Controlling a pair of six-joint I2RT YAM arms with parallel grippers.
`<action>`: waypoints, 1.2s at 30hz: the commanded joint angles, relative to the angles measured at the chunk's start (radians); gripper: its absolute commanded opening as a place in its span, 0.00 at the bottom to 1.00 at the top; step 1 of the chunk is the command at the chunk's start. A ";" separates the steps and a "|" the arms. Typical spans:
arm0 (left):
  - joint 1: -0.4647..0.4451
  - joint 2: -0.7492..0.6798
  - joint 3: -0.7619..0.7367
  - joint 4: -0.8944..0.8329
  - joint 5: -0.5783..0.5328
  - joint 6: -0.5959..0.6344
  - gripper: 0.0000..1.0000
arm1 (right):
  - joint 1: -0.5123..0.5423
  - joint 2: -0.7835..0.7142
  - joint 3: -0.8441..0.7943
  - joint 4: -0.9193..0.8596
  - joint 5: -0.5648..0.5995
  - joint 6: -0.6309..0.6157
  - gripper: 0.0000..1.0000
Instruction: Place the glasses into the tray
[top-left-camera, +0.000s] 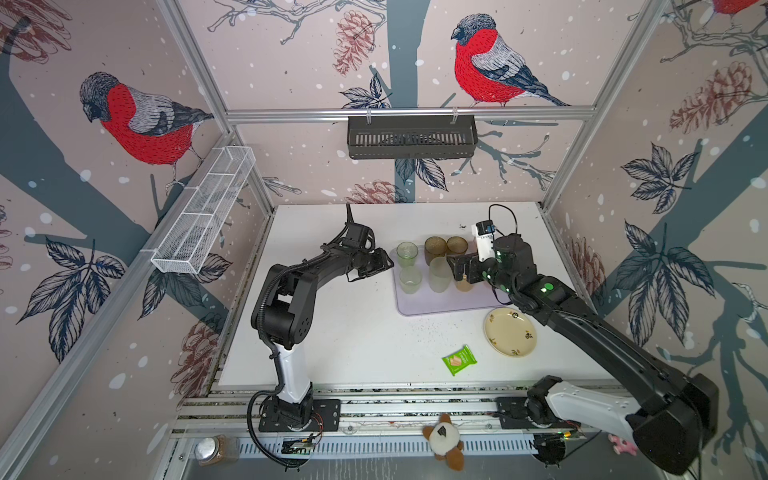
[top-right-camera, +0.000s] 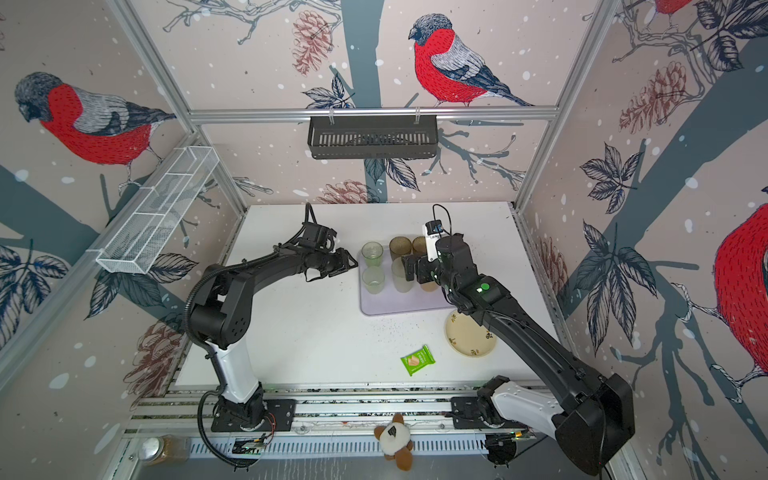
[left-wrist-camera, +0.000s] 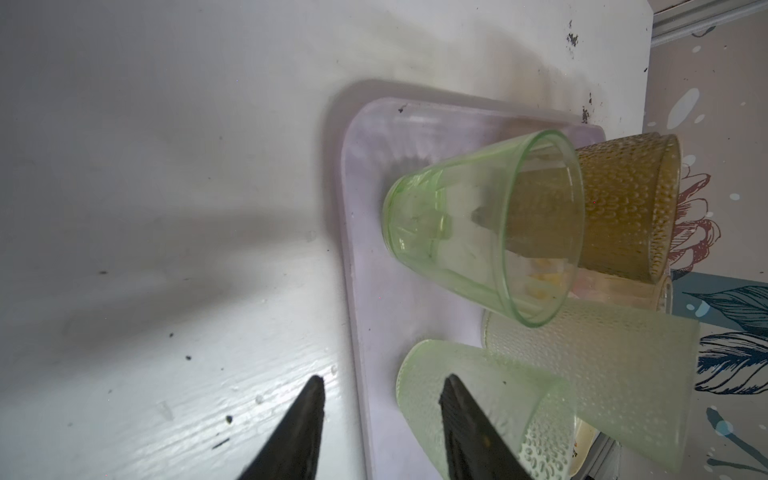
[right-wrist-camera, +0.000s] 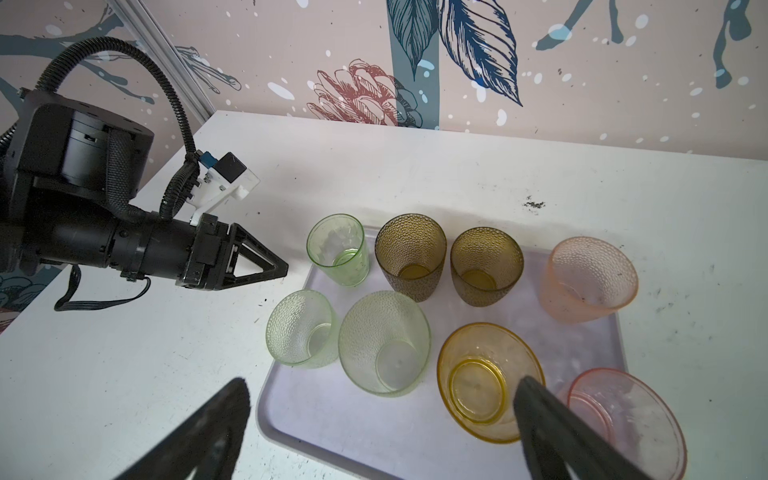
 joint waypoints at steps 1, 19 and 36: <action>-0.009 0.016 0.007 0.050 0.004 -0.012 0.46 | 0.001 0.011 0.009 0.030 -0.024 0.002 1.00; -0.035 0.101 0.063 0.059 -0.020 -0.023 0.41 | 0.066 0.092 0.042 0.011 -0.083 -0.056 0.99; -0.047 0.124 0.055 0.061 -0.050 -0.028 0.34 | 0.078 0.092 0.038 0.013 -0.076 -0.058 0.99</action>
